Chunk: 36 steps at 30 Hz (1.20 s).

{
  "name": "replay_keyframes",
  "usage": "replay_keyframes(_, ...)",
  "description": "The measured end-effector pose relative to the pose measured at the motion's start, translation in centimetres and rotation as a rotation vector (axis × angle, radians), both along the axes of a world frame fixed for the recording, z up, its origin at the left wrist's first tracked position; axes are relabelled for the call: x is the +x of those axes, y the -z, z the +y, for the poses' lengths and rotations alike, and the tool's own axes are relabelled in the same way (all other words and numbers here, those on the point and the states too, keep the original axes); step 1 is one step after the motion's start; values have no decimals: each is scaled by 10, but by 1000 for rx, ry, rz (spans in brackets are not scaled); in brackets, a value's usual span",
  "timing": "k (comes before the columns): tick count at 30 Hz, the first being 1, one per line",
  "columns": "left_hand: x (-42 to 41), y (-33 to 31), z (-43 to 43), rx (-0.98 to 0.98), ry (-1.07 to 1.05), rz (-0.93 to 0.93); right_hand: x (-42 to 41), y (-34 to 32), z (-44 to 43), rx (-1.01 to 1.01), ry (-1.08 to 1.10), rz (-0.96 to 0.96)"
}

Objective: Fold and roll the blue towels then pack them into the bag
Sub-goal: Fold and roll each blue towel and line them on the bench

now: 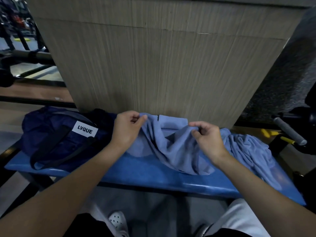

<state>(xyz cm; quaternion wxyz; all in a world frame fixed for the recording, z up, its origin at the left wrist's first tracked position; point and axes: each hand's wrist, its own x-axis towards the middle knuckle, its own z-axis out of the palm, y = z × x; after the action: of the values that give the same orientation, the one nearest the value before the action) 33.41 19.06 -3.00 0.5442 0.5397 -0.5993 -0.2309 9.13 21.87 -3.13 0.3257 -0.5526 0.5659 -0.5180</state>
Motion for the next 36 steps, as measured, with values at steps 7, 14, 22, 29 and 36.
replay_keyframes(7, 35, -9, -17, 9, -65, 46, -40, -10, -8, -44, 170, -53)
replay_keyframes(14, 22, -29, -30, 91, -45, 191, -55, -31, -12, -117, 242, -129)
replay_keyframes(22, 12, 69, -19, 255, 3, 39, -68, 65, -7, 184, 201, 34)
replay_keyframes(29, -7, 118, 12, 541, 76, 127, -68, 124, 10, 415, 123, 53)
replay_keyframes(36, -3, 158, 24, 604, 24, -197, -81, 159, 14, 649, 180, 401)
